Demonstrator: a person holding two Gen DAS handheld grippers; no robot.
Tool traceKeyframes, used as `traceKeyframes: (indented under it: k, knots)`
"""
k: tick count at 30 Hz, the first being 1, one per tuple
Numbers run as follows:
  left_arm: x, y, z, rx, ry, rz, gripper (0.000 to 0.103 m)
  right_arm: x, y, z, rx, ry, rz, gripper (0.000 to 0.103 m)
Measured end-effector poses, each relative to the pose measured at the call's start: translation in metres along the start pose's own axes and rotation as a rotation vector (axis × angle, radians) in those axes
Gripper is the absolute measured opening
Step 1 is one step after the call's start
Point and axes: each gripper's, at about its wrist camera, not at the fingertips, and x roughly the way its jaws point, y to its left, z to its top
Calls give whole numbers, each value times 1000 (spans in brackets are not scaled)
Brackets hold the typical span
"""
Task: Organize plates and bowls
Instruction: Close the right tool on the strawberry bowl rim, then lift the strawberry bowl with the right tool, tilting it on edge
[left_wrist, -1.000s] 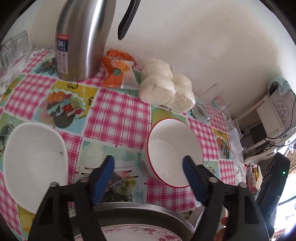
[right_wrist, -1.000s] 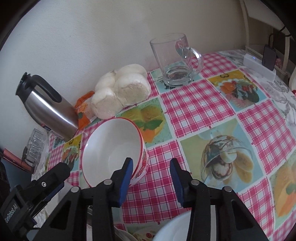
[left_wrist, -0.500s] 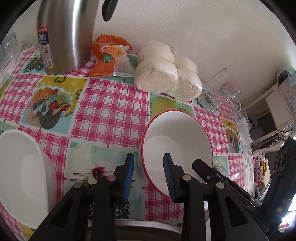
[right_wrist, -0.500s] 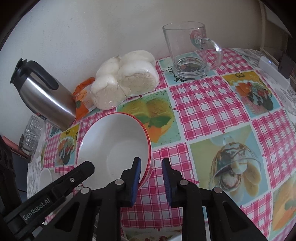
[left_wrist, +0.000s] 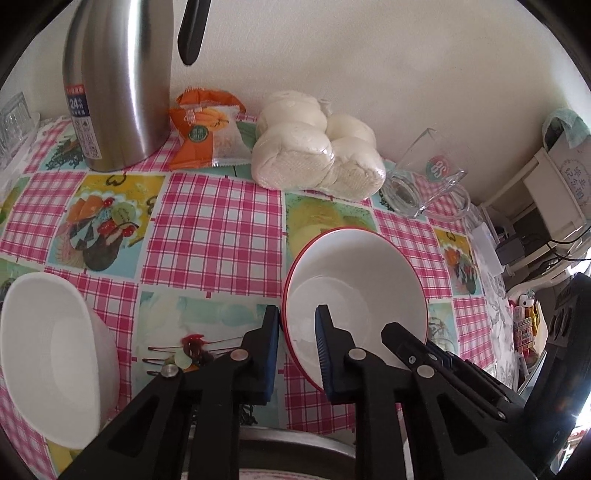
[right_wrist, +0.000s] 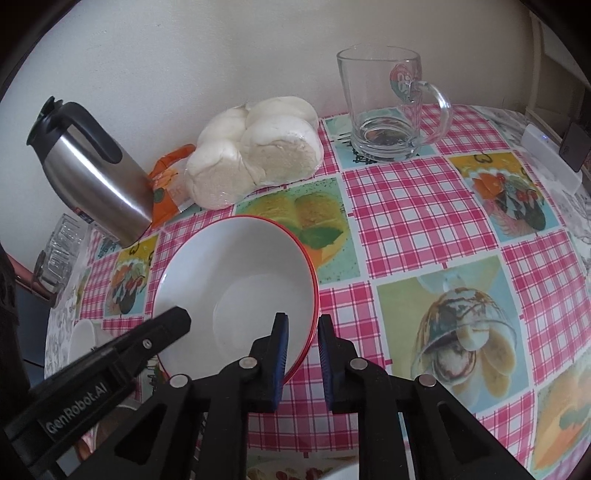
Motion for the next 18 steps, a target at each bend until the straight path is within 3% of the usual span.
traceKeyframes:
  k: [10,18]
  knots:
    - [-62,-2,-20,2,-133,-53,20,-65,18,-11,-35,-141,10,18]
    - [-99,7,-51,-4,-187,-76,20,-102,32,-35,-56,-182,19,17]
